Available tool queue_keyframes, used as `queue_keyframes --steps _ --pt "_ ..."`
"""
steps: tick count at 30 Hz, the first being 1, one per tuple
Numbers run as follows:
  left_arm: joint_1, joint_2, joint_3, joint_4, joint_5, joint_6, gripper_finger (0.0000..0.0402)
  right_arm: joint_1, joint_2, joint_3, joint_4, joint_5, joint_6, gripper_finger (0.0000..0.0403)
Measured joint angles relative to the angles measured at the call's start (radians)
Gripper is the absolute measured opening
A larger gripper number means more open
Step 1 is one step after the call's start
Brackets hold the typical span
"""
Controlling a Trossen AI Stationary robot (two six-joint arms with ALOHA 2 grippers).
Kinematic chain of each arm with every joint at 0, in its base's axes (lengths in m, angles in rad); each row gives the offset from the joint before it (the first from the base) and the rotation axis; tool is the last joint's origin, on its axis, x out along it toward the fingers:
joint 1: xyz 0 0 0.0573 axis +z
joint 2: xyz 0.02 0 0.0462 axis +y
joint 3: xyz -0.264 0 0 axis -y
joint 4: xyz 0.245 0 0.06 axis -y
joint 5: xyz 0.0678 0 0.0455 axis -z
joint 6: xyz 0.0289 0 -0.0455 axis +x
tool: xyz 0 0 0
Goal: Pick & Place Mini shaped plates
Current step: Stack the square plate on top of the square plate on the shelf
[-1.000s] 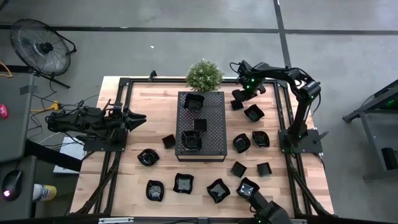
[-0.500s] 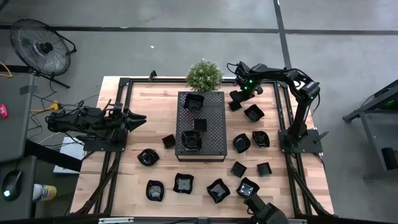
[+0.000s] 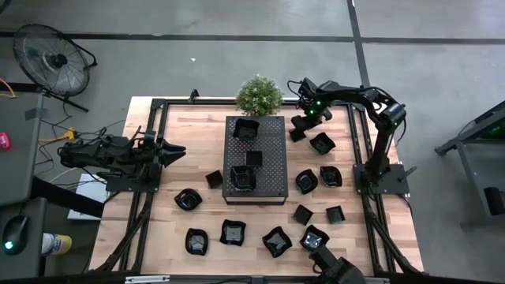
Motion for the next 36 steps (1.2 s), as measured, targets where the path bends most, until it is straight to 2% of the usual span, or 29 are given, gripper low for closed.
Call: queue_keyframes --steps 19,36 --pt "0.0 0.0 0.0 -0.006 0.0 0.0 0.0131 0.033 0.0 0.001 0.032 -0.006 -0.035 0.0114" --pt "0.0 0.0 0.0 -0.02 0.001 -0.004 0.0131 0.077 0.0 0.001 0.069 0.092 -0.027 0.0114"
